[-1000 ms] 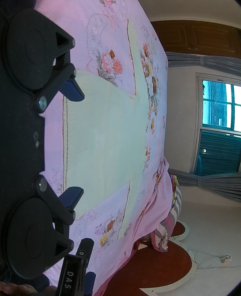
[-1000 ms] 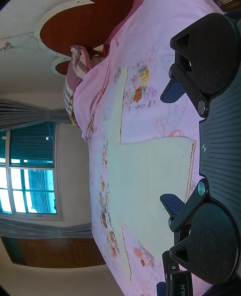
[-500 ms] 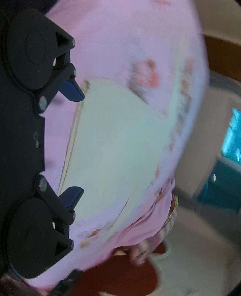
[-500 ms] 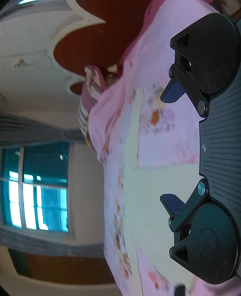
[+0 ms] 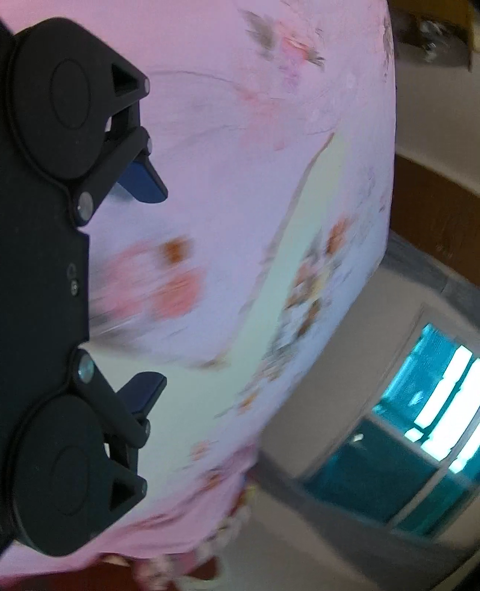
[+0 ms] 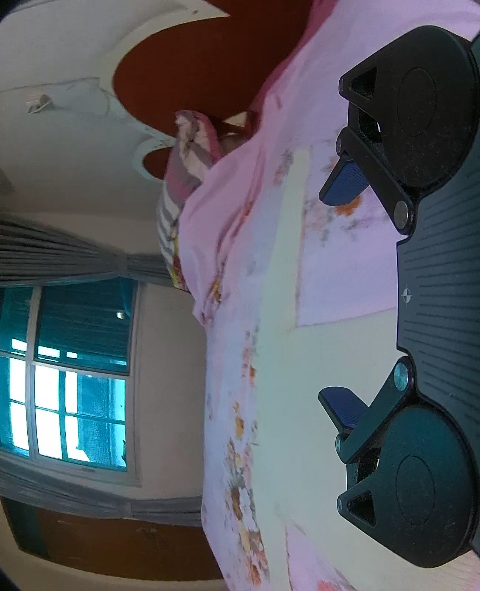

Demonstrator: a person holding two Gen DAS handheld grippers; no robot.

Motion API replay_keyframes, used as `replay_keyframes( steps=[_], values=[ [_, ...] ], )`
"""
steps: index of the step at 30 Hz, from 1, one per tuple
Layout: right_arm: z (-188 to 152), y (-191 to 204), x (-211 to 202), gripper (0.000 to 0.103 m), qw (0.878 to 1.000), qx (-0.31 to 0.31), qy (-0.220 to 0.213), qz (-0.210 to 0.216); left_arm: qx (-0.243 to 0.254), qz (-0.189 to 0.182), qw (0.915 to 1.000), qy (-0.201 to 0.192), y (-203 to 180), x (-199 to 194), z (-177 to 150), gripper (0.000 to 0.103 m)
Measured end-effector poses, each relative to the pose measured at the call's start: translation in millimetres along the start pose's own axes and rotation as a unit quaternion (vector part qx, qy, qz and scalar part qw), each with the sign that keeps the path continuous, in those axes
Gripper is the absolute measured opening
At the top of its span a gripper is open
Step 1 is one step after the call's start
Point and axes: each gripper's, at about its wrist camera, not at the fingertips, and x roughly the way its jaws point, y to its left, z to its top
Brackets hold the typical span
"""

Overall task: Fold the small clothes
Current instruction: 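Grasp the sweater sleeve cuff with the left gripper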

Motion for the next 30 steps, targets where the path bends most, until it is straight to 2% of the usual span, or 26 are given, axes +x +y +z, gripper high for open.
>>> replay_keyframes(
  steps=[2,4,8,11,16,20,28,30],
  values=[
    [5.3,6.7,19.3,0.103,1.0,0.001,-0.001,0.007,-0.039,-0.007,0.9992,0.0,31.7,30.6,29.7,0.096],
    [8.7,12.8,45.5,0.103,1.0,-0.012,0.002,-0.01,-0.09,-0.014,0.9958,-0.01,62.3,56.3,48.6,0.095],
    [13.3,6.6,96.7,0.103,0.999,-0.012,0.012,-0.041,-0.186,-0.023,0.9815,-0.038,118.2,98.1,72.3,0.095],
    [13.7,-6.5,131.6,0.103,0.997,-0.005,0.023,-0.068,-0.215,-0.035,0.9743,-0.056,137.7,125.8,92.4,0.094],
    [9.1,-30.4,169.0,0.103,0.994,0.017,0.046,-0.102,-0.223,-0.037,0.9725,-0.058,145.6,169.6,119.9,0.094],
    [0.7,-43.7,177.1,0.103,0.992,0.023,0.05,-0.11,-0.225,-0.043,0.9713,-0.063,145.0,190.1,130.6,0.094],
    [-9.6,-76.2,175.8,0.103,0.988,0.038,0.056,-0.137,-0.169,-0.049,0.9822,-0.066,135.8,209.8,137.5,0.092],
    [-10.7,-83.3,174.6,0.103,0.987,0.046,0.062,-0.142,-0.152,-0.044,0.9854,-0.064,131.1,212.3,138.6,0.089]
  ],
)
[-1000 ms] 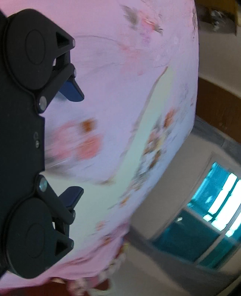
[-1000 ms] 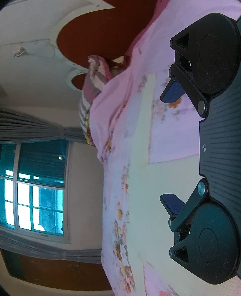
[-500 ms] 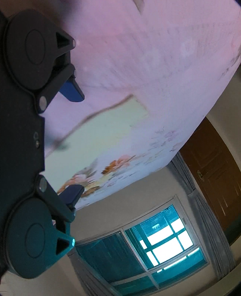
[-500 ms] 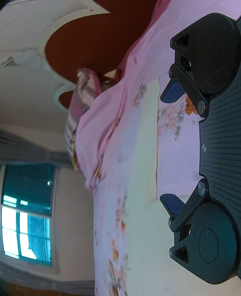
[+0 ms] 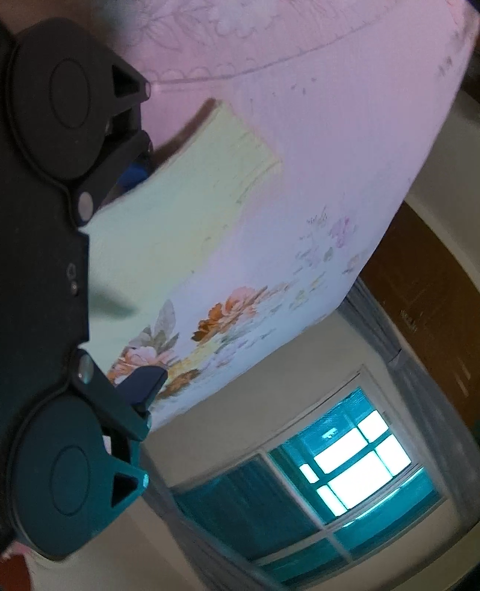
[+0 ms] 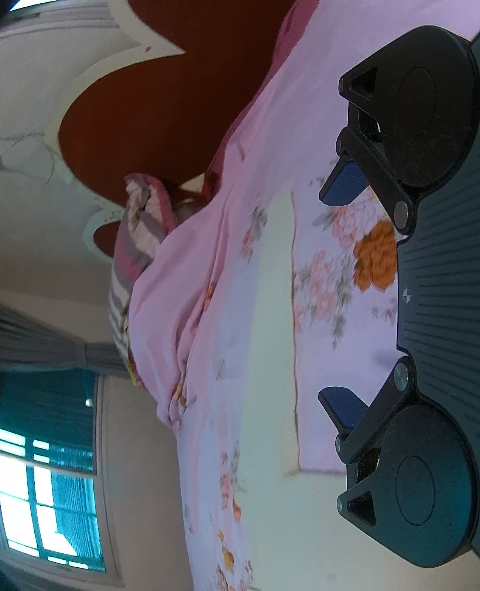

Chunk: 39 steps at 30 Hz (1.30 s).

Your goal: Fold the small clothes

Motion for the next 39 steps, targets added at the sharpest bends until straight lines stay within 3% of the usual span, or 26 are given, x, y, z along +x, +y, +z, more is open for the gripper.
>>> replay_keyframes(
  steps=[1,2,3,4,12,16,21,26,29,31,35,39],
  values=[
    [-0.3,-4.2,0.1,0.103,1.0,0.005,0.003,0.0,0.004,0.002,1.0,0.0,-1.3,-0.4,-1.0,0.085],
    [-1.0,-6.6,-1.1,0.103,1.0,0.008,0.004,-0.001,0.004,0.006,1.0,0.002,-1.4,-0.3,-1.7,0.053],
    [-1.1,-8.9,-2.2,0.103,1.0,0.009,0.004,-0.002,-0.005,0.013,0.9998,0.014,0.4,4.3,-2.0,0.008],
    [-1.3,-10.7,-4.0,0.103,1.0,0.009,0.004,-0.002,-0.017,0.02,0.9994,0.025,5.1,6.6,-3.5,0.002],
    [-3.2,-20.9,-6.3,0.103,1.0,0.009,0.002,-0.004,0.001,0.023,0.9997,0.012,0.4,-1.7,-6.2,0.001],
    [-3.7,-37.1,4.4,0.103,1.0,0.019,0.009,-0.007,-0.008,-0.036,0.9992,-0.014,-27.9,-18.4,3.7,0.001],
    [-4.1,-63.8,14.7,0.103,0.999,0.038,0.013,-0.015,0.051,-0.123,0.9909,-0.017,-131.9,-15.2,-4.2,0.001],
    [-5.0,-97.1,29.7,0.103,0.998,0.06,0.016,-0.028,0.112,-0.181,0.9766,0.031,-243.3,13.2,-77.0,0.001],
    [-6.4,-123.2,37.8,0.103,0.996,0.073,0.022,-0.04,0.188,-0.171,0.9652,0.061,-299.9,33.5,-139.1,0.001],
    [-10.5,-139.5,39.5,0.103,0.996,0.079,0.023,-0.045,0.25,-0.154,0.9525,0.081,-332.8,43.2,-183.2,0.001],
    [-24.0,-168.2,44.7,0.103,0.994,0.092,0.034,-0.055,0.342,-0.139,0.9224,0.113,-365.4,55.1,-263.1,0.001],
    [-36.3,-189.4,46.1,0.103,0.99,0.13,0.04,-0.047,0.39,-0.117,0.9032,0.137,-368.7,72.3,-309.9,0.001]
  ],
)
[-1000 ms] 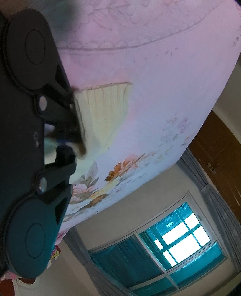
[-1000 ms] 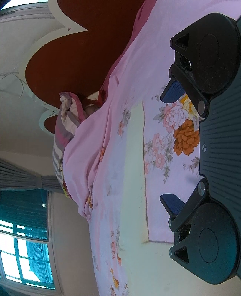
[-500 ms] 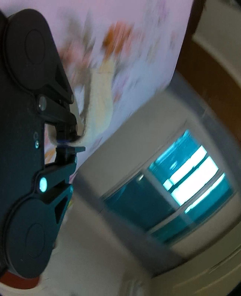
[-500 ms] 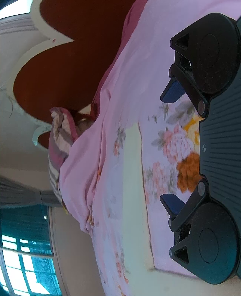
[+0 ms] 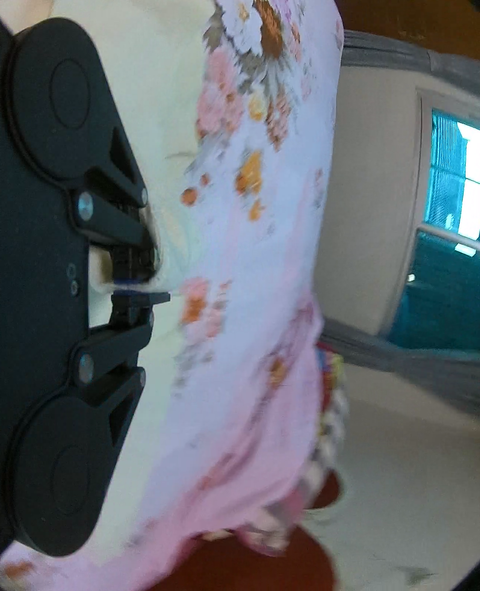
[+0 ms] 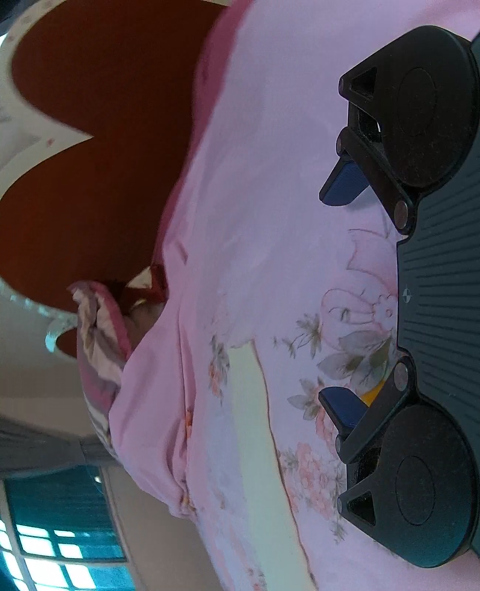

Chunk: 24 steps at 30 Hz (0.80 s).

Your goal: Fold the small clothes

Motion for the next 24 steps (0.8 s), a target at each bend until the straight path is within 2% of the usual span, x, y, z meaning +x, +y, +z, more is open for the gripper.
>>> replay_keyframes(
  steps=[3,8,10,11,12,13,14,15,17,19,20,21,24],
  values=[
    [-2.4,-10.2,1.9,0.103,0.999,0.03,0.01,0.014,0.025,0.004,0.9995,0.018,-19.8,9.6,-10.8,0.001],
    [-5.5,-12.9,2.5,0.103,0.999,0.035,0.015,0.027,0.06,-0.001,0.998,0.018,-49.9,16.8,-15.7,0.001],
    [-6.4,-13.0,2.9,0.103,0.999,0.039,0.016,0.031,0.091,0.017,0.9954,0.025,-62.4,24.3,-17.0,0.004],
    [-6.7,-13.9,3.2,0.103,0.998,0.042,0.017,0.033,0.115,0.038,0.9921,0.033,-71.3,28.3,-18.7,0.017],
    [-6.7,-15.0,3.6,0.103,0.998,0.047,0.018,0.034,0.136,0.058,0.988,0.043,-79.3,33.1,-20.2,0.044],
    [-6.4,-16.8,4.6,0.103,0.998,0.052,0.019,0.037,0.159,0.074,0.9839,0.036,-87.7,32.7,-23.2,0.051],
    [-6.6,-18.0,5.2,0.103,0.997,0.057,0.02,0.039,0.2,0.077,0.9768,0.008,-99.9,27.4,-28.9,0.051],
    [-7.2,-19.9,5.4,0.103,0.997,0.063,0.02,0.041,0.244,0.063,0.9678,-0.007,-111.8,24.0,-34.4,0.056],
    [-7.9,-22.5,5.6,0.103,0.996,0.071,0.022,0.045,0.323,0.046,0.9454,-0.001,-136.8,22.2,-47.0,0.059],
    [-7.6,-22.9,6.1,0.103,0.996,0.073,0.024,0.044,0.369,0.002,0.9294,-0.017,-151.8,14.0,-60.3,0.06],
    [-7.8,-22.7,5.7,0.103,0.996,0.073,0.025,0.043,0.372,-0.018,0.9277,-0.019,-154.0,11.4,-63.7,0.06],
    [-8.0,-21.9,5.3,0.103,0.996,0.071,0.025,0.042,0.362,-0.021,0.9321,-0.01,-154.2,11.4,-63.7,0.06],
    [-7.3,-21.9,4.7,0.103,0.996,0.069,0.026,0.041,0.29,-0.003,0.9569,-0.002,-132.6,2.1,-55.5,0.06]
  ],
)
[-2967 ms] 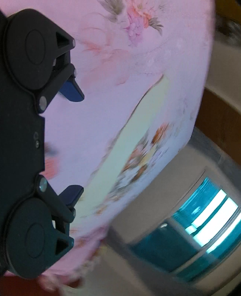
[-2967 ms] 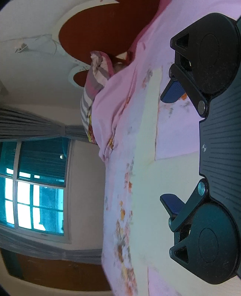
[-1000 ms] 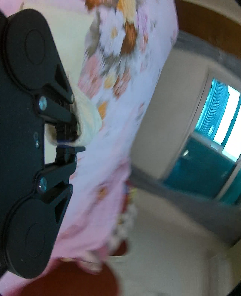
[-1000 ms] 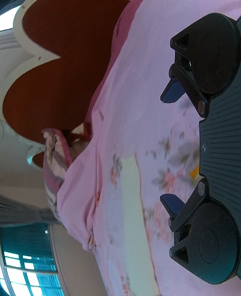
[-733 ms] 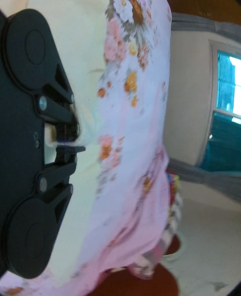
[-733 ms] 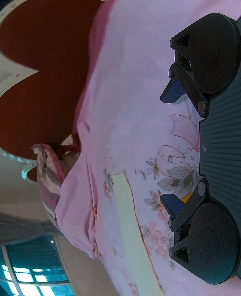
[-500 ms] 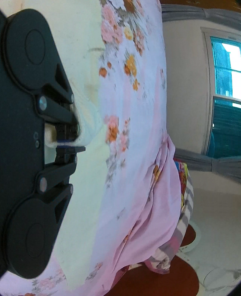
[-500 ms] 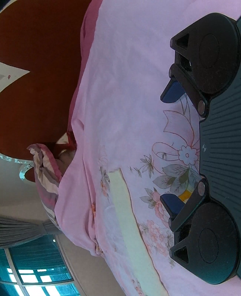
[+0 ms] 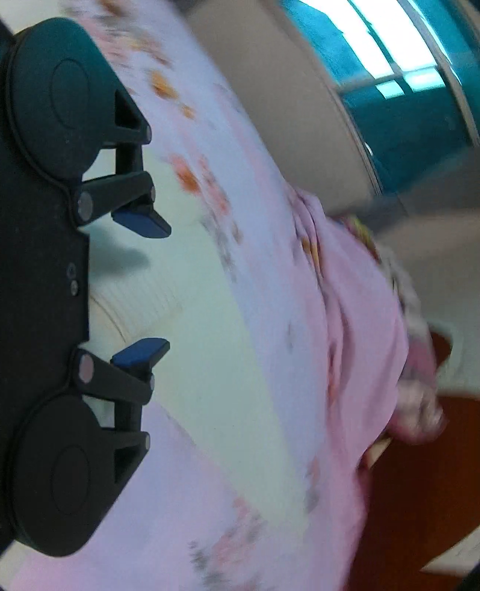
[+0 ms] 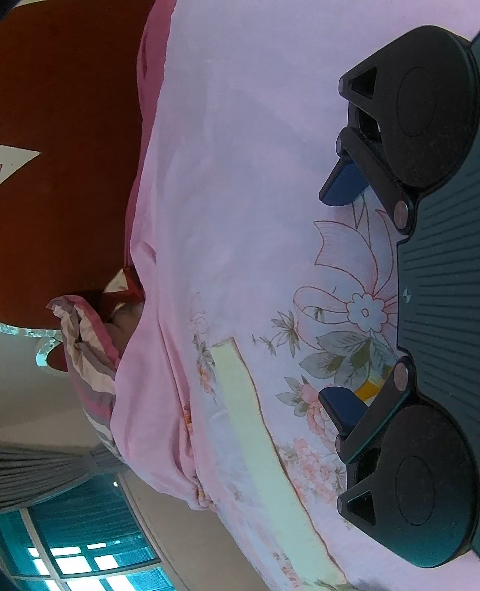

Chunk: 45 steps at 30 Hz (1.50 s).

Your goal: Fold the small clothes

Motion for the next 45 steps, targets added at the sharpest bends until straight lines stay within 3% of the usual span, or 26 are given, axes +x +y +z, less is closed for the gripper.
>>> replay_keyframes(
  steps=[3,6,9,11,16,18,20,22,23,25,28,29,30,31,35,36,38,40,44,45],
  values=[
    [0.2,-0.5,0.4,0.103,1.0,0.005,0.0,0.003,-0.093,0.054,0.9942,-0.003,42.1,-39.7,-28.2,0.06],
    [0.0,-1.3,0.0,0.103,1.0,0.005,0.0,0.004,-0.139,0.136,0.9809,0.005,87.5,-89.7,-72.8,0.06],
    [0.4,0.6,0.2,0.103,1.0,-0.003,-0.001,0.004,-0.17,0.209,0.9623,0.036,135.9,-120.2,-110.3,0.058],
    [0.5,3.4,0.4,0.103,1.0,-0.01,0.0,0.0,-0.219,0.229,0.9466,0.06,170.0,-126.0,-126.3,0.058],
    [-0.6,10.5,0.8,0.103,1.0,-0.026,0.0,-0.016,-0.308,0.213,0.9217,0.101,220.4,-102.6,-143.3,0.059],
    [-0.7,14.8,1.2,0.103,0.999,-0.037,0.0,-0.019,-0.31,0.202,0.9225,0.11,226.4,-91.3,-147.5,0.06],
    [1.4,26.8,0.7,0.103,0.998,-0.069,-0.002,-0.01,-0.305,0.226,0.9213,0.083,230.3,-94.9,-140.6,0.06],
    [6.7,42.2,-4.9,0.103,0.996,-0.084,-0.024,0.025,-0.292,0.243,0.922,0.076,230.8,-101.6,-145.0,0.06],
    [10.0,50.1,-5.7,0.103,0.995,-0.089,-0.03,0.045,-0.276,0.242,0.9256,0.094,229.6,-98.7,-147.9,0.06],
    [16.4,71.3,-4.0,0.103,0.992,-0.1,-0.041,0.071,-0.258,0.224,0.9329,0.116,228.6,-96.1,-157.4,0.06],
    [22.6,104.7,9.4,0.101,0.987,-0.103,-0.032,0.117,-0.298,0.176,0.9325,0.102,239.1,-105.0,-164.4,0.058],
    [23.3,114.5,13.6,0.091,0.985,-0.104,-0.026,0.135,-0.305,0.171,0.9314,0.1,240.4,-108.2,-165.2,0.058],
    [23.7,127.6,20.1,0.04,0.981,-0.106,-0.012,0.162,-0.304,0.165,0.9332,0.098,239.6,-109.7,-166.0,0.059],
    [24.1,139.7,27.6,0.004,0.977,-0.108,0.01,0.183,-0.299,0.161,0.9357,0.097,237.4,-110.8,-166.4,0.059],
    [22.8,193.7,50.6,0.004,0.956,-0.112,0.055,0.265,-0.272,0.157,0.9452,0.09,226.0,-112.8,-164.8,0.059],
    [21.0,208.3,57.1,0.011,0.951,-0.116,0.069,0.279,-0.267,0.159,0.9463,0.089,225.3,-111.5,-164.4,0.059],
    [15.9,236.3,72.3,0.034,0.939,-0.118,0.093,0.31,-0.265,0.161,0.9461,0.093,226.0,-107.8,-164.4,0.059],
    [10.7,256.6,84.6,0.075,0.935,-0.12,0.098,0.32,-0.27,0.161,0.9451,0.091,228.0,-106.0,-165.1,0.059],
    [6.2,285.8,103.4,0.075,0.921,-0.116,0.104,0.357,-0.276,0.161,0.944,0.082,229.3,-106.0,-168.8,0.059],
    [5.1,294.6,108.5,0.064,0.918,-0.123,0.108,0.361,-0.278,0.161,0.9437,0.079,229.6,-106.1,-169.8,0.059]
  ],
)
